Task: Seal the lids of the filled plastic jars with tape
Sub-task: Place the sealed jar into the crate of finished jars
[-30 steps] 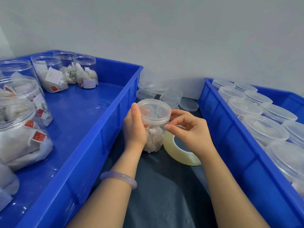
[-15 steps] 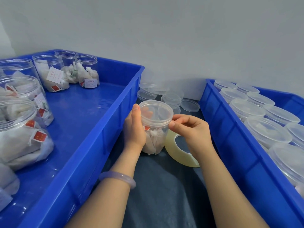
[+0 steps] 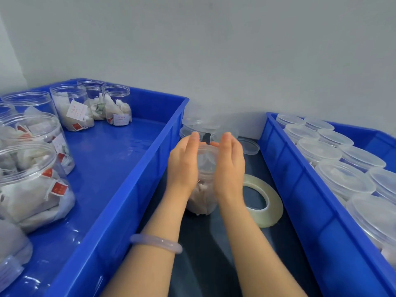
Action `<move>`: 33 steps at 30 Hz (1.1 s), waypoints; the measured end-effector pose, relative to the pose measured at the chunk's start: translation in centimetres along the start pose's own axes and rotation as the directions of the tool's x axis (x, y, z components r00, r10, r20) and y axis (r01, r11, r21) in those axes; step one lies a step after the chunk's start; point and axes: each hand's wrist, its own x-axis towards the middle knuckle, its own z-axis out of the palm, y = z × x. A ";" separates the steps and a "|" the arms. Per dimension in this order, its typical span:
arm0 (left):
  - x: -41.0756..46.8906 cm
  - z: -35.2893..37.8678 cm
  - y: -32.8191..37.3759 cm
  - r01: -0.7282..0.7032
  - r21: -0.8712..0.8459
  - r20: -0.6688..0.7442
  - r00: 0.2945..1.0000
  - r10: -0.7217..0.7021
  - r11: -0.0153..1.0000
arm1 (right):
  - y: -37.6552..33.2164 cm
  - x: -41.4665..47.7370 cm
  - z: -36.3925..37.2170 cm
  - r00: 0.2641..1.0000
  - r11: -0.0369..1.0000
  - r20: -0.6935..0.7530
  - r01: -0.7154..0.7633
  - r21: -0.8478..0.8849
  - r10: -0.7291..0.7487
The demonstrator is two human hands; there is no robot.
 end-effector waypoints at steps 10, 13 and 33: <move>-0.1 -0.1 -1.1 0.019 -0.002 -0.012 1.000 -0.019 1.000 | 0.9 -0.1 -0.2 0.998 0.999 -0.041 0.042 0.006 -0.042; 0.1 0.2 -1.4 0.002 0.020 -0.112 0.994 0.000 1.000 | 0.7 0.2 0.1 0.995 0.996 -0.084 0.042 -0.080 -0.049; -10.7 12.6 16.0 -0.022 -0.468 0.404 0.884 0.235 0.884 | -20.4 -8.9 -13.7 0.767 0.841 -0.351 0.452 -0.298 -0.537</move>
